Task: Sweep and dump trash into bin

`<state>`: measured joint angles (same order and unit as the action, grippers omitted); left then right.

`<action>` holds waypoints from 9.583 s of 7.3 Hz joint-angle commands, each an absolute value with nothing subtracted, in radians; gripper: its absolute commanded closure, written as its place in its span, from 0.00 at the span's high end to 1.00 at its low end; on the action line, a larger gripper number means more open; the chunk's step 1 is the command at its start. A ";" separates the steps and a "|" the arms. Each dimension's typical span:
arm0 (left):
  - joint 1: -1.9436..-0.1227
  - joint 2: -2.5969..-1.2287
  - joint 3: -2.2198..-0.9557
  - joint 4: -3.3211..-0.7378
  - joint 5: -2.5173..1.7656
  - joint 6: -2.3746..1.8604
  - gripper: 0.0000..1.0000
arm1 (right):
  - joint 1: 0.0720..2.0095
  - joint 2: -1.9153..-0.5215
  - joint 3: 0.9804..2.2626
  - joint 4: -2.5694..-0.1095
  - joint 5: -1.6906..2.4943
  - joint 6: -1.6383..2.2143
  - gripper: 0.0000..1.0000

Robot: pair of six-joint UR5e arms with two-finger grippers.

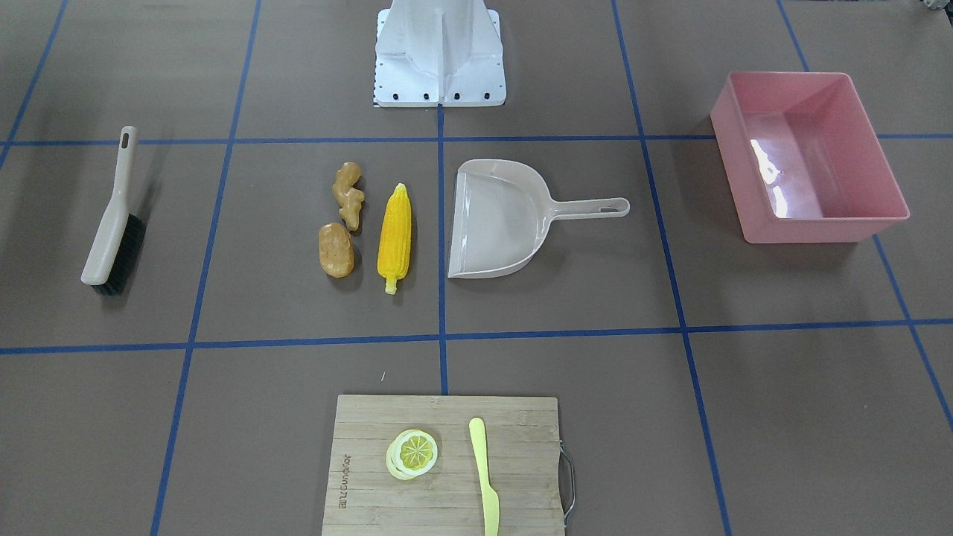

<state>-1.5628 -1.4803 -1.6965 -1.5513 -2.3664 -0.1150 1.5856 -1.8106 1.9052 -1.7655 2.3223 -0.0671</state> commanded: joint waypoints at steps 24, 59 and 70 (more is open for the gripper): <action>-1.193 -1.916 -2.109 -1.075 -2.352 -0.112 0.99 | 0.808 -1.807 1.991 -1.391 2.316 0.905 0.94; -0.634 -2.112 -1.800 -1.382 -1.980 0.376 0.00 | 0.764 -1.658 1.913 -0.756 2.556 1.214 0.00; -0.581 -2.151 -1.760 -1.428 -1.979 0.430 0.00 | 0.575 -1.514 1.743 -0.457 2.510 1.532 0.00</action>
<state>-0.5851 -2.1506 -1.7618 -1.4297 -1.9780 0.4293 0.5877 -1.5168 1.7477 -0.4571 2.5119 1.5315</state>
